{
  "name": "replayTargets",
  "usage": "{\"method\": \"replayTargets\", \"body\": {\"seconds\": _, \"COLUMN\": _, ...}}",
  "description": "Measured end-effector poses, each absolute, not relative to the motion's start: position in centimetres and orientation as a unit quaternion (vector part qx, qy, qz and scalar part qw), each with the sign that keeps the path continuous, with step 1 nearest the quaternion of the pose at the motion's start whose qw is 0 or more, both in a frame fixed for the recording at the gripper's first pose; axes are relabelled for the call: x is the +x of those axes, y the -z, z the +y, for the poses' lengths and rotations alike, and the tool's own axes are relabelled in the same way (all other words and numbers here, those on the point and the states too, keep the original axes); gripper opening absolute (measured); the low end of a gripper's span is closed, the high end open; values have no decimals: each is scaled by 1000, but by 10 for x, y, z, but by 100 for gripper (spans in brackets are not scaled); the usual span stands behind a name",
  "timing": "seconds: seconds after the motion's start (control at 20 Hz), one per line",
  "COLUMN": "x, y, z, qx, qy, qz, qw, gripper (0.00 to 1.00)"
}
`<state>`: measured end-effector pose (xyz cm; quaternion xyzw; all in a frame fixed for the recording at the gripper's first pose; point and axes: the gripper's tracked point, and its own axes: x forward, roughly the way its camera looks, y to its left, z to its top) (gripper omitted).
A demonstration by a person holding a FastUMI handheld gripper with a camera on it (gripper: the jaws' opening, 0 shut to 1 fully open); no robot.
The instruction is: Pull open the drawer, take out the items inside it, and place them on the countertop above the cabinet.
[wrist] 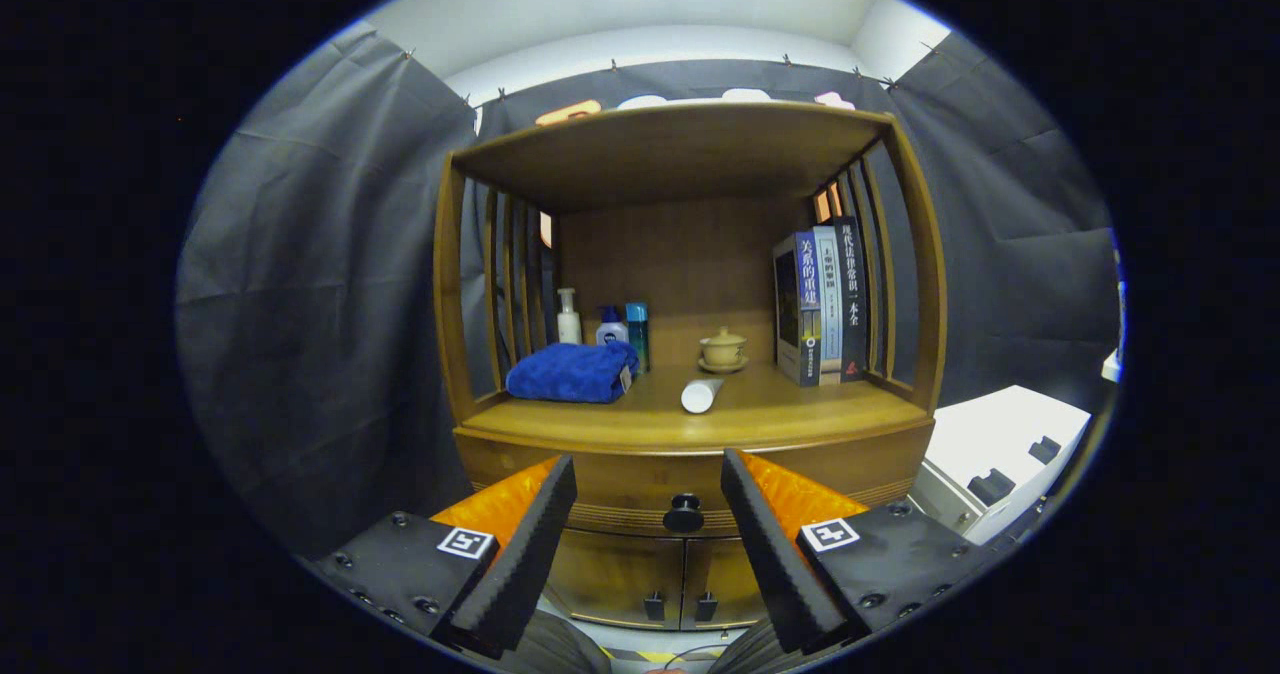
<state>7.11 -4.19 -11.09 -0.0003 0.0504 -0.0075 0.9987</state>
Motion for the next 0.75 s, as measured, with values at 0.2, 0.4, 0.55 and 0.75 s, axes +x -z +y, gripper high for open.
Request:
{"method": "replayTargets", "body": {"seconds": 0.2, "x": 42, "y": 77, "z": -58, "qx": -2, "qy": 14, "qz": 25, "qw": 1000, "gripper": 96}}
{"method": "replayTargets", "body": {"seconds": 0.4, "x": 18, "y": 54, "z": -68, "qx": -10, "qy": 12, "qz": 10, "qw": 1000, "gripper": 96}}
{"method": "replayTargets", "body": {"seconds": 0.55, "x": 10, "y": 52, "z": -68, "qx": -11, "qy": 10, "qz": 10, "qw": 1000, "gripper": 96}}
{"method": "replayTargets", "body": {"seconds": 0.75, "x": 10, "y": 53, "z": -69, "qx": -16, "qy": 12, "qz": 13, "qw": 1000, "gripper": 96}}
